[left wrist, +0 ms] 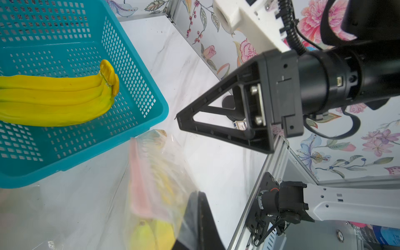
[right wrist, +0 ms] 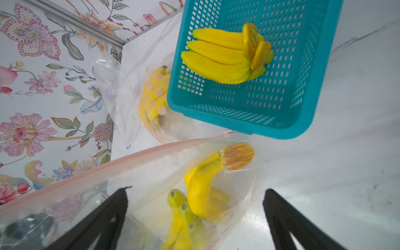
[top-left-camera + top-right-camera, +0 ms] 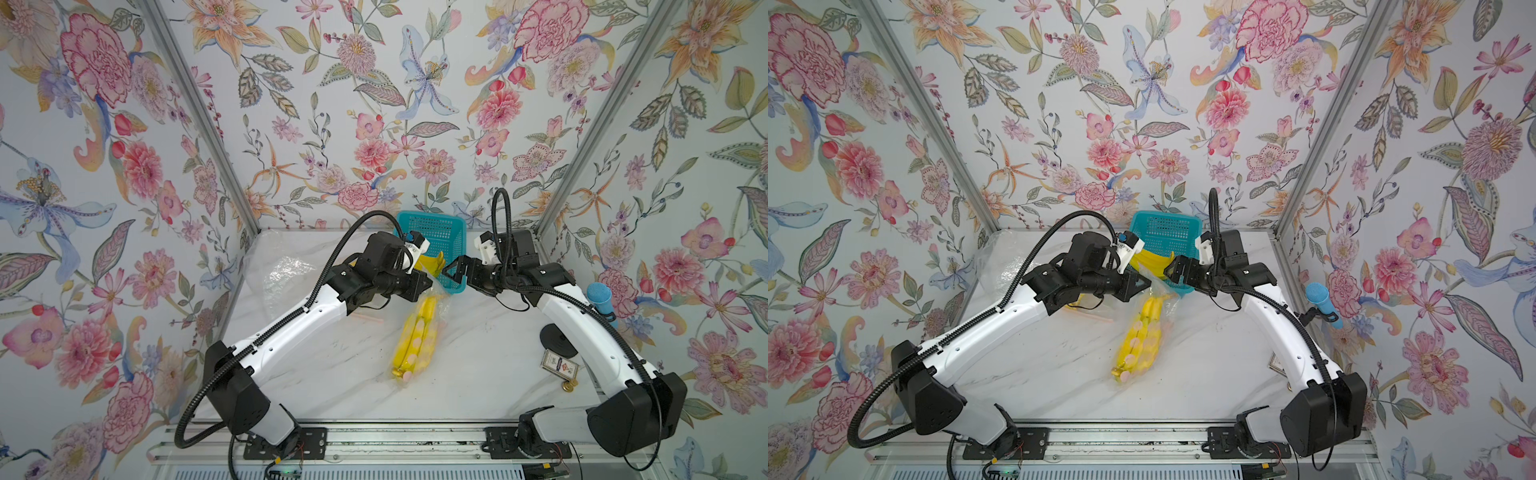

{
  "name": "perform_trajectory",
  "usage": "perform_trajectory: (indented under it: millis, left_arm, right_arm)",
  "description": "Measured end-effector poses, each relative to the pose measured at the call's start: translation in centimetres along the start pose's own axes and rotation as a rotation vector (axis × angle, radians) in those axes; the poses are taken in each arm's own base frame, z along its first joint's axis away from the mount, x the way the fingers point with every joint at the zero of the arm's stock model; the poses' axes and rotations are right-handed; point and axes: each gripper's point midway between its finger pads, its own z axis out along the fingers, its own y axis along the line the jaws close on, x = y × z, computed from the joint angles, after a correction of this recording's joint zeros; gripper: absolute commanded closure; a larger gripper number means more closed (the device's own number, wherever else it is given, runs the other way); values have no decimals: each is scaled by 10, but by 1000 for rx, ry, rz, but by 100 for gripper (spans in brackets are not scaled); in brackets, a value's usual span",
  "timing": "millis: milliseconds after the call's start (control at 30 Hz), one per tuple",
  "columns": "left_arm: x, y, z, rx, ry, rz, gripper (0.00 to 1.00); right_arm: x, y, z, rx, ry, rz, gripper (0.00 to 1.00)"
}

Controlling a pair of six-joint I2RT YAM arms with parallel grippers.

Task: Open the zip-top bag and take out the banana
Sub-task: Pick up the zipper food storage bag at the center of the board.

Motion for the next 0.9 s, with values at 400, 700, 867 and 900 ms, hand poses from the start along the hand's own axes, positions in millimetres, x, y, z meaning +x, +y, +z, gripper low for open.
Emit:
perform_trajectory:
  millis: [400,700,867,900]
  left_arm:
    - [106,40,-19,-103,225,151,100]
    - [129,57,-27,-165,254,131,100]
    - [119,52,-38,-172,209,146,100]
    - [115,50,-40,-171,200,149,100]
  right_arm:
    - [32,-14,-5,-77,-8,-71,0]
    - [47,-27,16,-248,118,-99,2]
    - [52,-34,30,-301,176,-76,4]
    - [53,-33,33,-313,186,-78,4]
